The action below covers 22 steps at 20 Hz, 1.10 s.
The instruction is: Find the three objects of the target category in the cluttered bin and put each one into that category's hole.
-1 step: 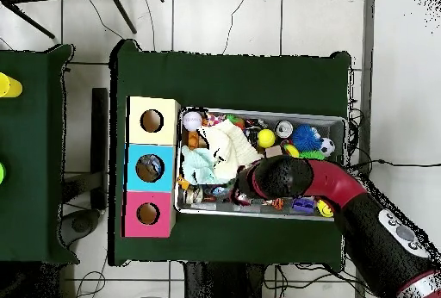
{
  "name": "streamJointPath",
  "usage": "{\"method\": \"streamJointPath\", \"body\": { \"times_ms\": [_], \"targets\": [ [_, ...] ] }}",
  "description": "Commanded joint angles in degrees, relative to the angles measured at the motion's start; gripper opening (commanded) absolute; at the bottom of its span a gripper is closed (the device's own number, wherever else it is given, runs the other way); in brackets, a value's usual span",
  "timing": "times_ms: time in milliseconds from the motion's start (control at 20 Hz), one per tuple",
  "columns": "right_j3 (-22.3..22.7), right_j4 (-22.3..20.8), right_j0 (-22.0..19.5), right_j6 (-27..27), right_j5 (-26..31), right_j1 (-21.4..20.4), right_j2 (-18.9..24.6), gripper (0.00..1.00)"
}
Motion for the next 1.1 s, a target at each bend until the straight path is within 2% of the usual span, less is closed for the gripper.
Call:
{"method": "streamJointPath", "body": {
  "times_ms": [50,200,650,850,1100],
  "targets": [
    [-2.84,1.27,-1.42,3.72,-3.63,1.31,1.61,1.00],
    [-3.99,-0.41,-1.66,2.52,-7.48,3.29,1.76,1.00],
    [-6.23,-2.67,-1.14,0.48,-11.28,6.05,1.52,1.00],
    [-6.36,-3.59,-2.12,-1.05,-15.59,7.67,3.20,1.00],
    [-7.16,-4.96,-2.89,-2.38,-18.22,9.92,4.06,1.00]
  ]
}}
